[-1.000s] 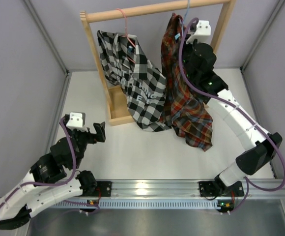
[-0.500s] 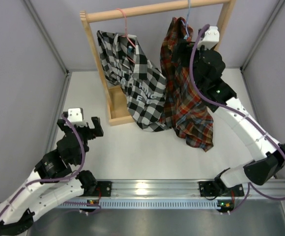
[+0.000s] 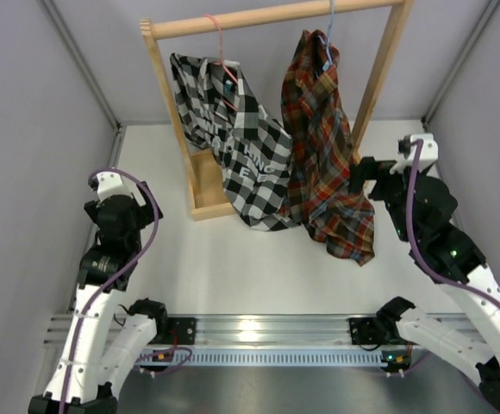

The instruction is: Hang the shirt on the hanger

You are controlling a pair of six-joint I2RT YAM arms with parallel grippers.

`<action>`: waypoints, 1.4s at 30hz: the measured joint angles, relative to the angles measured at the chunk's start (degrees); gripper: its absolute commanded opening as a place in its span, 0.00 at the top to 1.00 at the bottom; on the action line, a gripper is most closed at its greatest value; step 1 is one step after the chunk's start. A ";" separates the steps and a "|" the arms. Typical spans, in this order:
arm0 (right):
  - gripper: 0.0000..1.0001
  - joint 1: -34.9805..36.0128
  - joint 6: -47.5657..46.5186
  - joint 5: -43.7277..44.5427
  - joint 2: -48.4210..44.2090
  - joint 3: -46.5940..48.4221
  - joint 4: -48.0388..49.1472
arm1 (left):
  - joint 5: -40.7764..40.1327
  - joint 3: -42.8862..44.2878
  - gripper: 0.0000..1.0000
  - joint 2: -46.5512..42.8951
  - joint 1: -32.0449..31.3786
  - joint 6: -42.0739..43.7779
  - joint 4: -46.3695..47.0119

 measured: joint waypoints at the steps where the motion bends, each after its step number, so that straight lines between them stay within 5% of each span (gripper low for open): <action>1: 0.00 0.00 0.00 0.83 -3.26 -2.67 -2.19 | 0.81 -0.11 0.02 -0.48 0.20 -0.11 -0.13; 14: 0.01 0.00 2.32 4.31 -22.36 -19.39 -13.57 | 7.02 -6.40 0.02 -15.91 0.26 -0.28 -0.39; 42: 0.00 0.00 3.21 7.76 -24.00 -22.18 -15.28 | 14.14 -7.61 0.02 -17.86 0.13 -0.17 0.00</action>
